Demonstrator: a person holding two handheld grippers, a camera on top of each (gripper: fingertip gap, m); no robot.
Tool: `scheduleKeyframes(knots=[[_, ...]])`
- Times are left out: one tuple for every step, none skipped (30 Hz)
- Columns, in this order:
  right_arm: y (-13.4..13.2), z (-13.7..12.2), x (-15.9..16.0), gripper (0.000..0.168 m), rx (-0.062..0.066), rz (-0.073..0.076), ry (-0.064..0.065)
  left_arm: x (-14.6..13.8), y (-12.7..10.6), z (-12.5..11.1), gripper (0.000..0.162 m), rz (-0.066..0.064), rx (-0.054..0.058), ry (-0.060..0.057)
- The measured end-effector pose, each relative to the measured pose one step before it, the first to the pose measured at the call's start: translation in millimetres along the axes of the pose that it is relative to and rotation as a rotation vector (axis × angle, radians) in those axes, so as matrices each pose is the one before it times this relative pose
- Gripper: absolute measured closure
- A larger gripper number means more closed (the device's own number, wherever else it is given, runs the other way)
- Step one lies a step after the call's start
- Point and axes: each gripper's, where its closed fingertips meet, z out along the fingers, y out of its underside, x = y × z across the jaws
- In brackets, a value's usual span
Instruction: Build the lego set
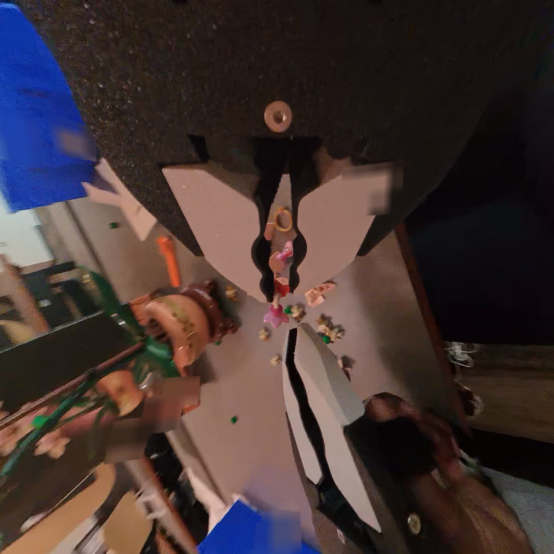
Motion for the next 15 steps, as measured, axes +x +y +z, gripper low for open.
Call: scheduleKeyframes(knots=[[-6.78, -3.58, 4.93, 0.159, 0.0208, -0.0958, 0.0504, 4.86, -10.43, -4.04, 0.149, -0.0561, 0.0697, 0.0583], [-6.78, -2.83, 4.88, 0.16, 0.0199, -0.0787, 0.0477, 1.92, -8.91, -3.09, 0.146, -0.0384, 0.058, 0.0288], [-6.18, -1.6, 3.72, 0.16, 0.018, -0.0526, 0.0339, 0.54, -6.82, -1.86, 0.142, -0.0109, 0.0432, 0.0085], [-4.48, -0.01, 0.02, 0.16, 0.0099, -0.0323, 0.0028, 2.59, -4.94, -0.98, 0.139, 0.0078, 0.0327, 0.0125], [-4.2, 0.07, 1.13, 0.16, 0.0123, -0.0216, 0.013, 2.04, -3.49, -0.29, 0.138, 0.0071, 0.022, 0.0032], [-3.93, 0.1, 1.58, 0.16, 0.0163, -0.0149, 0.014, 2.14, -1.21, 0.58, 0.138, 0.0143, 0.0062, 0.0035], [-3.64, 0.46, -0.69, 0.16, 0.0146, -0.0086, -0.0037, 2.75, 0.45, 1.09, 0.138, 0.0197, -0.0037, 0.0086], [-4.63, -0.35, 1.56, 0.16, 0.0187, -0.0016, 0.0125, 2.38, 0.19, 0.96, 0.143, 0.0166, 0.0003, 0.0088], [-2.68, 0.24, 1.78, 0.16, 0.0109, -0.0012, 0.0137, 3.46, -2.22, 0.05, 0.15, 0.0133, 0.0182, 0.0179], [-2.7, -0.71, 2.73, 0.161, 0.0174, 0.0089, 0.0156, 2.12, -3.86, -0.84, 0.151, 0.0082, 0.0283, 0.0103], [-3.7, -1.12, 2.17, 0.161, 0.032, 0.0385, 0.0044, 3.01, -3.55, -1.17, 0.152, 0.0034, 0.0241, 0.0195], [-3.04, -1.06, 0.96, 0.161, 0.0327, 0.064, -0.0146, 3.11, -3.18, -1.21, 0.152, -0.0093, 0.0195, 0.0246], [-2.95, -1.4, 2.22, 0.162, 0.0359, 0.0764, -0.0094, 3.81, -4.77, -1.41, 0.153, -0.0189, 0.0337, 0.0346], [-2.71, -1.44, 2.77, 0.162, 0.0403, 0.0796, -0.0078, 5.2, -6.47, -2.12, 0.154, -0.0356, 0.0449, 0.0478], [-1.89, -1.63, 3.23, 0.162, 0.0375, 0.085, -0.0068, 3.74, -5.82, -2.11, 0.155, -0.0374, 0.0377, 0.037]])
